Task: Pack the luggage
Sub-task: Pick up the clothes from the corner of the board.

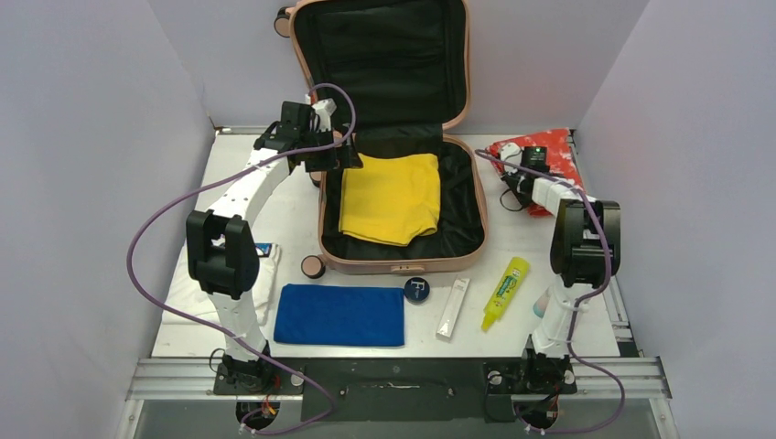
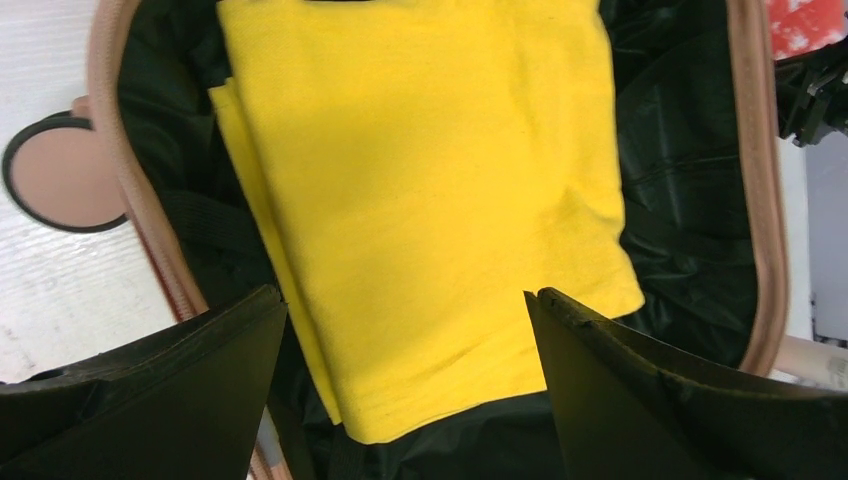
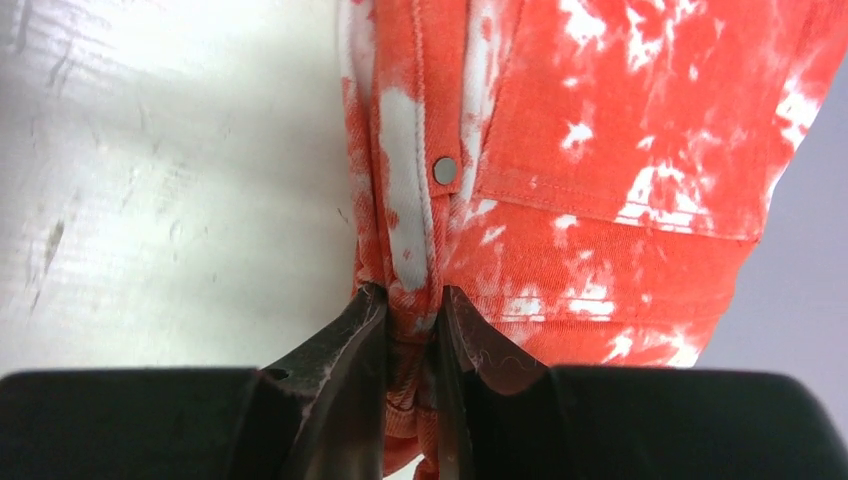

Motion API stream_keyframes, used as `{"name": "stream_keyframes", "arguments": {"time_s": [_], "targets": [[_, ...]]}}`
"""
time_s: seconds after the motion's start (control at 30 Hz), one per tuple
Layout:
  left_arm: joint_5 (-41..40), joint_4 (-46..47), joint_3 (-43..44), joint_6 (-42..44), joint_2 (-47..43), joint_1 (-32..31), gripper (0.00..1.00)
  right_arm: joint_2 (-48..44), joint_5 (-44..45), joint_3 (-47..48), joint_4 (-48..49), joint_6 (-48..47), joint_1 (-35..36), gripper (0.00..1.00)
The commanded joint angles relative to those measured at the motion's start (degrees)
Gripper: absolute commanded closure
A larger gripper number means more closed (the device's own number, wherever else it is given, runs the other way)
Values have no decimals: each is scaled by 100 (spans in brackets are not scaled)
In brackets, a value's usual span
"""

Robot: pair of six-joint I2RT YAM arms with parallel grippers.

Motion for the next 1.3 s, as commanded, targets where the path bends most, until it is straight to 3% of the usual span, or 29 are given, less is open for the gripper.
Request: {"name": "stream_keyframes", "arguments": {"time_s": [0.0, 0.2, 0.4, 0.57, 0.7, 0.9, 1.0, 1.13, 1.27], "targets": [[837, 554, 144, -100, -123, -6, 4, -776, -1099, 342, -697, 476, -496, 95], [1534, 778, 575, -129, 68, -478, 4, -1199, -2019, 505, -1159, 332, -749, 95], [2180, 604, 1775, 161, 652, -1258, 4, -1570, -2298, 211, -1412, -9, -904, 95], [2108, 642, 2562, 1300, 1190, -1974, 4, -1931, -2645, -57, -1591, -180, -1067, 95], [1997, 1197, 2972, 1940, 1669, -2316, 4, -2116, -2733, -264, -1701, -300, -1104, 95], [2671, 2061, 3242, 2794, 2280, -2675, 4, -2365, -3101, -445, -1850, -411, -1335, 95], [2804, 2202, 3268, 3636, 2454, -2904, 4, -2365, -3227, -366, -2017, -479, -1421, 95], [2673, 2120, 3042, 5447, 2534, -3179, 4, -2309, -3457, -189, -2253, -519, -1531, 95], [1844, 2473, 2608, 6925, 2514, -3484, 4, -2302, -3610, -95, -2382, -524, -1621, 95]]}}
